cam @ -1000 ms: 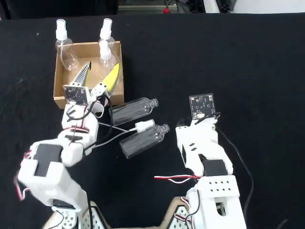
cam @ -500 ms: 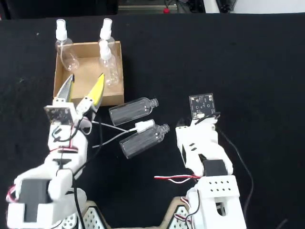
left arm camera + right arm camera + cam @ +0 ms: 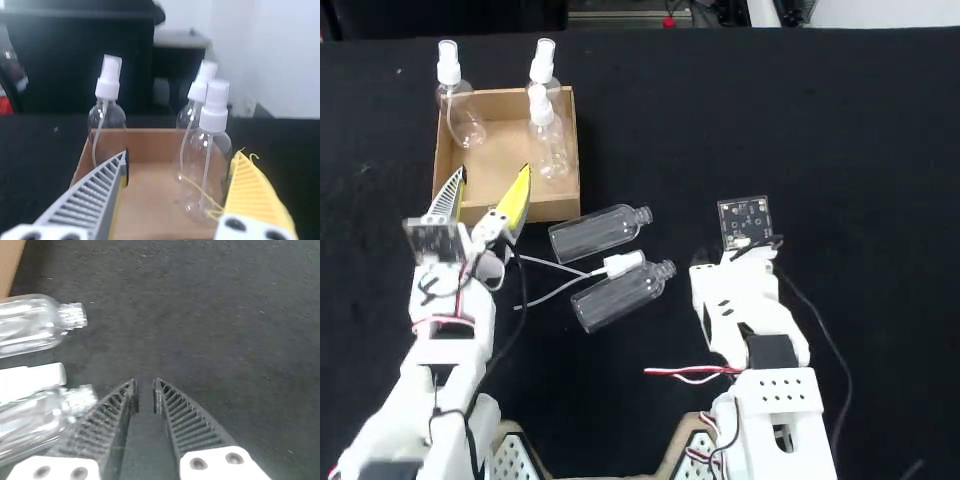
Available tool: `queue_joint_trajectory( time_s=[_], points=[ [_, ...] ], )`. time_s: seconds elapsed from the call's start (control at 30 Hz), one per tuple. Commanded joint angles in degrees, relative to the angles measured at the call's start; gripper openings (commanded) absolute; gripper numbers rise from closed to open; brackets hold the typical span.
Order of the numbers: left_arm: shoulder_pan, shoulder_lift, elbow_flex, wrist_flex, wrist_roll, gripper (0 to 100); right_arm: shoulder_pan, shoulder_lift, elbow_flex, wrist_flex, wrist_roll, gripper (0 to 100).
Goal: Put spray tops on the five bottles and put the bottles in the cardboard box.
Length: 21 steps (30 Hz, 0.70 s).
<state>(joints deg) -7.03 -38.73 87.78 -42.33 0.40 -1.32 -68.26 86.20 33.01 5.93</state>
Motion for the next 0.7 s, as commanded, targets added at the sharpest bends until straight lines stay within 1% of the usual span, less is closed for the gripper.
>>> queue_joint_trajectory(
  time_s=[0.0, 0.07, 0.13, 0.2, 0.23, 0.33, 0.5, 0.63, 0.67],
  points=[
    [4.35, -13.54, -11.91, 37.89, -0.97, 31, 5.27, -1.89, -1.54, -1.85, -1.05, 6.0],
    [8.04, -19.78, -16.66, 53.45, -1.14, 31, 8.18, -1.89, -1.54, -2.73, -4.75, 6.0],
    [12.0, -24.97, -20.97, 65.93, -0.88, 31, 10.99, -1.89, -1.63, -3.43, -7.47, 6.0],
    [16.13, -28.84, -23.34, 74.46, -0.97, 31, 13.19, -1.89, -2.15, -3.6, -9.23, 6.0],
    [17.89, -29.98, -23.87, 77.27, -1.14, 31, 13.89, -1.89, -2.33, -3.43, -9.93, 6.0],
    [21.41, -31.12, -24.4, 81.93, -1.23, 31, 14.51, -1.89, -2.42, -3.43, -10.55, 6.0],
    [24.92, -31.12, -24.48, 86.15, -1.32, 31, 14.33, -1.89, -2.33, -3.43, -10.46, 6.0],
    [31.87, -30.15, -24.57, 88.79, -1.49, 31, 14.42, -1.89, -2.33, -3.6, -10.55, 6.0],
    [33.45, -28.84, -24.75, 88.88, -2.46, 31, 14.59, -1.89, -2.33, -3.69, -10.55, 6.0]
  ],
)
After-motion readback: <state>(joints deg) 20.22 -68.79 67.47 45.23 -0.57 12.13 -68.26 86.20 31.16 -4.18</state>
